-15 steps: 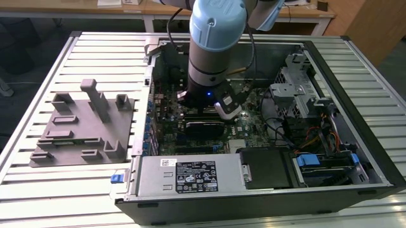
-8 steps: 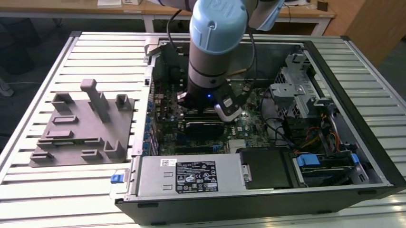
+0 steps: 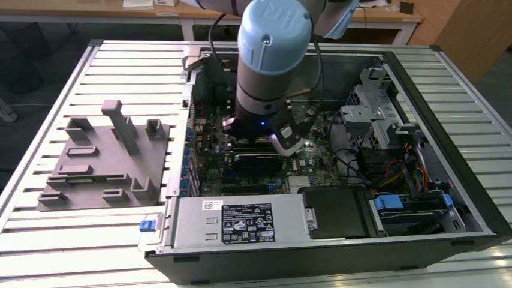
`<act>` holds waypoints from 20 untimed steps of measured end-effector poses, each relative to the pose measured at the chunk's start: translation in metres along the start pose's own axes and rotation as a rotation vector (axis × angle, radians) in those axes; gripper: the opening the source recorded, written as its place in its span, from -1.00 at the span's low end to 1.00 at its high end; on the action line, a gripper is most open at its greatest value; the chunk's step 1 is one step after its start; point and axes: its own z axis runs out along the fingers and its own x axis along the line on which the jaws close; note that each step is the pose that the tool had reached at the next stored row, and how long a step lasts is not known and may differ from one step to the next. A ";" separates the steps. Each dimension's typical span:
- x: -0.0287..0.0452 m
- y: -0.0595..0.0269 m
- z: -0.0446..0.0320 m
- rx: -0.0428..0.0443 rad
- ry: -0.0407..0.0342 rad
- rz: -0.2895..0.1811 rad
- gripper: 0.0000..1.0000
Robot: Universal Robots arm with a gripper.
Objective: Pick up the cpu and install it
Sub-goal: 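Install the second cpu locking lever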
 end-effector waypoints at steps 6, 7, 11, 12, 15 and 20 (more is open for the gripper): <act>0.0025 -0.0024 0.0054 -0.0275 -0.0029 -0.001 -0.79; 0.0029 -0.0026 0.0061 -0.0316 -0.0033 -0.001 -0.79; 0.0040 -0.0029 0.0074 -0.0506 -0.0053 -0.002 -0.79; 0.0041 -0.0030 0.0077 -0.0543 -0.0057 -0.002 -0.79; 0.0041 -0.0034 0.0092 -0.0593 -0.0062 -0.002 -0.79; 0.0041 -0.0040 0.0109 -0.0598 -0.0062 -0.002 -0.79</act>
